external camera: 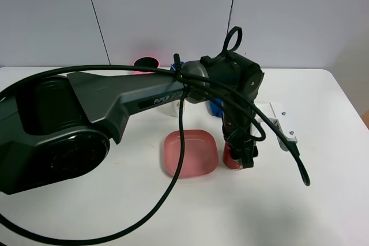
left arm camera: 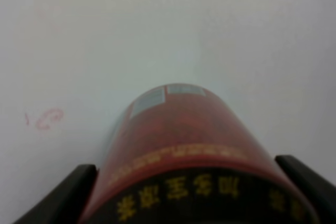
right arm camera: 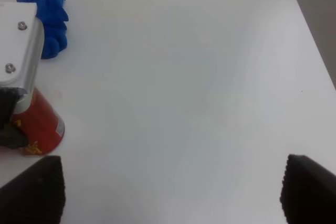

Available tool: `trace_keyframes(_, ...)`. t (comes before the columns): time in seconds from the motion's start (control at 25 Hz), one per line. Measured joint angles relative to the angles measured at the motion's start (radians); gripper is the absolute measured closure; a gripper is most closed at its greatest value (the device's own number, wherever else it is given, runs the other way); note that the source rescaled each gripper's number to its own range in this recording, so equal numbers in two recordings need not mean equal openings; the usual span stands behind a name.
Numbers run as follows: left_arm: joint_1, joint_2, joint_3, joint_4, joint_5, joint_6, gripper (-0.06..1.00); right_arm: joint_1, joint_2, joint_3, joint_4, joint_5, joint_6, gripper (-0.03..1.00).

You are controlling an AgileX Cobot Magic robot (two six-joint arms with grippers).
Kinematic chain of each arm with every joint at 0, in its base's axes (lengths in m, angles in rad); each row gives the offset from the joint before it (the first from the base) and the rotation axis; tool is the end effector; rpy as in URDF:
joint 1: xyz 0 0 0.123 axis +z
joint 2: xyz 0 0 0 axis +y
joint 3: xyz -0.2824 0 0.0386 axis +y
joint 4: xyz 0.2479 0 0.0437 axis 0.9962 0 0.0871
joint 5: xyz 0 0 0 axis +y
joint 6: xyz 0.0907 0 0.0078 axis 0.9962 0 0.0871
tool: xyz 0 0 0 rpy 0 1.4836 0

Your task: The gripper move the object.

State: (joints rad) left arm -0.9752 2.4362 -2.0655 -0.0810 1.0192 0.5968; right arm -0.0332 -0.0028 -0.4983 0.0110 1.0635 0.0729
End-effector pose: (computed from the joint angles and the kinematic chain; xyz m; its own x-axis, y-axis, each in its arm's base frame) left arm 0.2815 -0.4265 0.1401 -0.0197 0.9650 -0.2614 0.9956 0.0430 0.0837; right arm -0.0052 0.0010 0.2765 -0.4539 0.0933 -0.8861 0.0603 0.9954 0.0739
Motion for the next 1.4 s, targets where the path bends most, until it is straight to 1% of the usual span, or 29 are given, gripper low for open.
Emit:
trace_keyframes(0.16,0.0,0.0,0.0,0.003,-0.001,0.0,0.94,0.0,0.0,0.0,0.0,0.0,0.0,-0.03)
trace_keyframes(0.24,-0.001,0.0,0.0,0.005,-0.013,0.0,0.86,0.0,0.0,0.0,0.0,0.0,0.0,-0.03)
trace_keyframes(0.4,-0.002,0.0,0.0,0.026,-0.038,-0.011,0.55,0.0,0.0,0.0,0.0,0.0,0.0,-0.03)
trace_keyframes(0.52,-0.003,0.0,-0.012,0.045,-0.027,-0.025,0.32,0.0,0.0,0.0,0.0,0.0,0.0,-0.03)
trace_keyframes(0.6,-0.003,0.0,-0.041,0.056,0.008,-0.042,0.17,0.0,0.0,0.0,0.0,0.0,0.0,-0.03)
trace_keyframes(0.68,-0.003,0.0,-0.09,0.062,0.072,-0.064,0.04,0.0,0.0,0.0,0.0,0.0,0.0,-0.03)
trace_keyframes(0.72,-0.003,0.0,-0.114,0.064,0.118,-0.072,-0.01,0.0,0.0,0.0,0.0,0.0,0.0,-0.03)
trace_keyframes(0.8,-0.003,0.0,-0.175,0.081,0.173,-0.088,-0.04,0.0,0.0,0.0,0.0,0.0,0.0,-0.03)
trace_keyframes(0.92,-0.003,-0.011,-0.247,0.089,0.184,-0.13,-0.06,0.0,0.0,0.0,0.0,0.0,0.0,-0.03)
trace_keyframes(1.0,-0.003,-0.034,-0.287,0.098,0.186,-0.134,-0.06,0.0,0.0,0.0,0.0,0.0,0.0,-0.03)
trace_keyframes(1.08,-0.003,-0.064,-0.33,0.127,0.187,-0.135,-0.06,0.0,0.0,0.0,0.0,0.0,0.0,-0.03)
trace_keyframes(1.12,-0.003,-0.084,-0.343,0.149,0.187,-0.138,-0.06,0.0,0.0,0.0,0.0,0.0,0.0,-0.03)
trace_keyframes(1.28,0.024,-0.167,-0.351,0.304,0.188,-0.188,-0.06,0.0,0.0,0.0,0.0,0.0,0.0,-0.03)
trace_keyframes(1.36,0.067,-0.208,-0.351,0.386,0.189,-0.219,-0.06,0.0,0.0,0.0,0.0,0.0,0.0,-0.03)
trace_keyframes(1.4,0.097,-0.23,-0.351,0.414,0.189,-0.229,-0.06,0.0,0.0,0.0,0.0,0.0,0.0,-0.03)
